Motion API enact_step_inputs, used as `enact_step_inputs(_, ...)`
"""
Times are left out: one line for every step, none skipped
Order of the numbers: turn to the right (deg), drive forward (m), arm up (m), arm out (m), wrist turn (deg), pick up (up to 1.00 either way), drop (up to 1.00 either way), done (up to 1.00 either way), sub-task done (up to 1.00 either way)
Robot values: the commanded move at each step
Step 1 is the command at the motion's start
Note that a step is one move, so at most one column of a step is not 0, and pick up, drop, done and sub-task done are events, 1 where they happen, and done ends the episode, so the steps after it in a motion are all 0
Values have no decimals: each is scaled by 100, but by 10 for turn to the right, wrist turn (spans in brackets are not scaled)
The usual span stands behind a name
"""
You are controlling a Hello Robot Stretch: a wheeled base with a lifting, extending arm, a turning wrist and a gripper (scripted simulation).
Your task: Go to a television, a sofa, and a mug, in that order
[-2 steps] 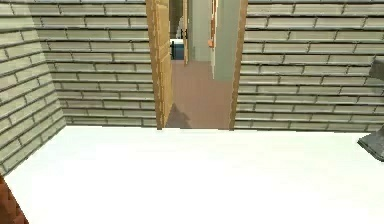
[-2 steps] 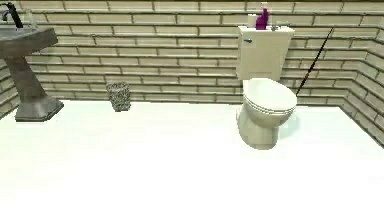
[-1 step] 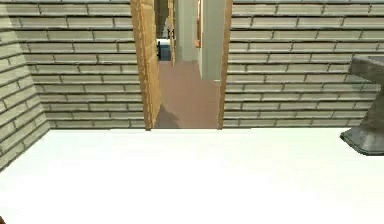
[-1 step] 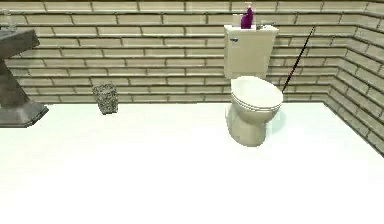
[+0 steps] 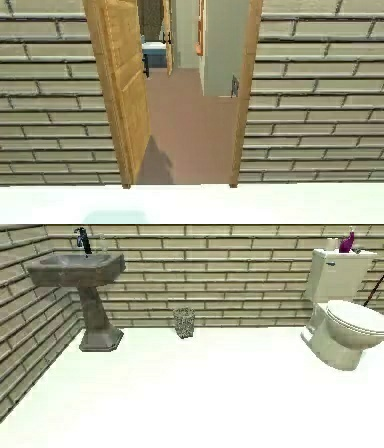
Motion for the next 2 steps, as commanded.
enact_step_inputs(0, 100, 0, 0, 0, 0, 0, 0, 0)
enact_step_inputs(0, 100, 0, 0, 0, 0, 0, 0, 0)
